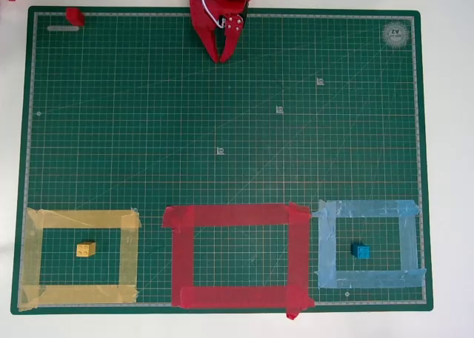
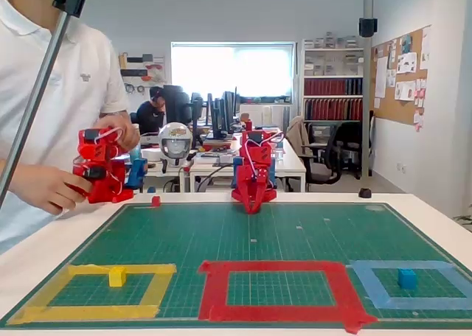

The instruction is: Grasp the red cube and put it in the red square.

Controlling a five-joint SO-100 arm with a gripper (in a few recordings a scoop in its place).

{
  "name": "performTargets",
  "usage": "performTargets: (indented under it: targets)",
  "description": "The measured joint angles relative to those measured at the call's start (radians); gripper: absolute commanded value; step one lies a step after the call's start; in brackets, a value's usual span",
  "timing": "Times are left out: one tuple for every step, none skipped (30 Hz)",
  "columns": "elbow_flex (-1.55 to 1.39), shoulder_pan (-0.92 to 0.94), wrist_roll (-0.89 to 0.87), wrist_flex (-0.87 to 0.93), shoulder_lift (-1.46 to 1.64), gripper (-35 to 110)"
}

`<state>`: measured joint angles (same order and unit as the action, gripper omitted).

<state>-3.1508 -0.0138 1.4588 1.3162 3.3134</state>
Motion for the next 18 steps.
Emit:
performTargets:
  targets:
    - [0.017, 0.000, 0.000, 0.000, -0.014, -1]
    - [0.048, 0.008, 0.002, 0.000, -0.060, -1]
    - [0.094, 0.020, 0.002, 0.002, -0.112, -1]
    - [0.155, 0.034, 0.000, 0.003, -0.181, -1]
    - [0.235, 0.054, 0.003, 0.003, -0.262, -1]
    - [0.324, 0.074, 0.000, 0.012, -0.348, -1]
    - [0.426, 0.094, -0.002, 0.029, -0.445, -1]
    - [0.537, 0.124, -0.002, 0.054, -0.546, -1]
    - [0.646, 0.156, -0.002, 0.083, -0.655, -1]
    - [0.753, 0.193, -0.002, 0.118, -0.765, -1]
    - [0.865, 0.233, -0.002, 0.150, -0.879, -1]
    - [0.977, 0.275, -0.002, 0.192, -0.982, -1]
    - [1.088, 0.321, -0.003, 0.250, -1.085, -1]
    - [1.200, 0.371, -0.003, 0.295, -1.186, -1]
    - [1.313, 0.425, -0.003, 0.328, -1.278, -1]
    - [1.424, 0.480, -0.008, 0.359, -1.359, -1]
    - [1.529, 0.537, -0.014, 0.373, -1.422, -1]
    - [1.631, 0.595, -0.018, 0.385, -1.468, -1]
